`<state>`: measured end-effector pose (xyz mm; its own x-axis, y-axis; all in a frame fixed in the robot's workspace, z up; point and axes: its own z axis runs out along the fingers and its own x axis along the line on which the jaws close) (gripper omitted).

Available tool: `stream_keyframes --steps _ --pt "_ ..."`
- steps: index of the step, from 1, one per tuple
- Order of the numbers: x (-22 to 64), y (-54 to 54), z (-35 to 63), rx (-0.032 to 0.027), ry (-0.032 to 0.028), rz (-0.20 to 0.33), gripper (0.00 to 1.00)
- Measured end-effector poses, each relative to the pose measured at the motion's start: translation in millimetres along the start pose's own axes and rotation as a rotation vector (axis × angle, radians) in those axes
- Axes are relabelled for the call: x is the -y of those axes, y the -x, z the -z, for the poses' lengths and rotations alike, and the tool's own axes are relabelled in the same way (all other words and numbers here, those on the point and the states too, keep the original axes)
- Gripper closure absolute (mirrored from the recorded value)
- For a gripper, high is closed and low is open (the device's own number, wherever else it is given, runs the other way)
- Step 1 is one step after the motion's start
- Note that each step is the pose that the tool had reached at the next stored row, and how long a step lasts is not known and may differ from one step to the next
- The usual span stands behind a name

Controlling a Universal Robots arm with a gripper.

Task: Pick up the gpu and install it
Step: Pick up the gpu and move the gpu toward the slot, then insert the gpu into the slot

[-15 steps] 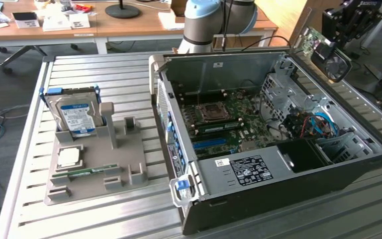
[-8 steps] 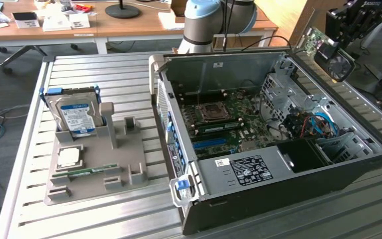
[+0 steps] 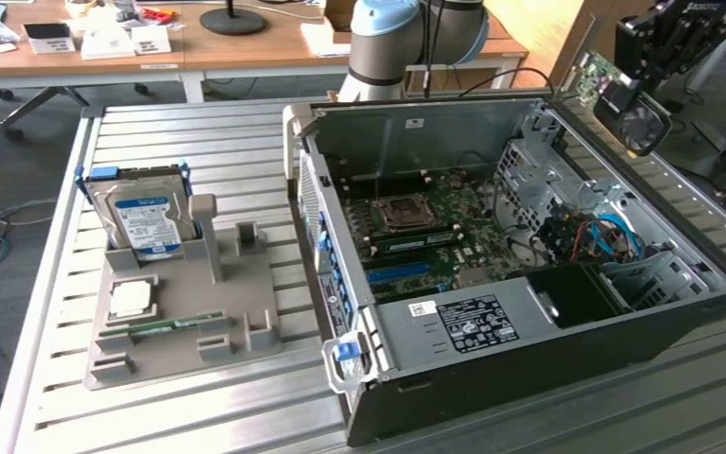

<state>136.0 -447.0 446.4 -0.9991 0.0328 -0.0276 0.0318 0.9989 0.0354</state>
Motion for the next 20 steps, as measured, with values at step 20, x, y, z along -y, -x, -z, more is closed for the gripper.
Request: stream_keyframes --steps 20 --pt "1.7 -52.7 1.5 0.0182 0.0030 0.000 0.73"
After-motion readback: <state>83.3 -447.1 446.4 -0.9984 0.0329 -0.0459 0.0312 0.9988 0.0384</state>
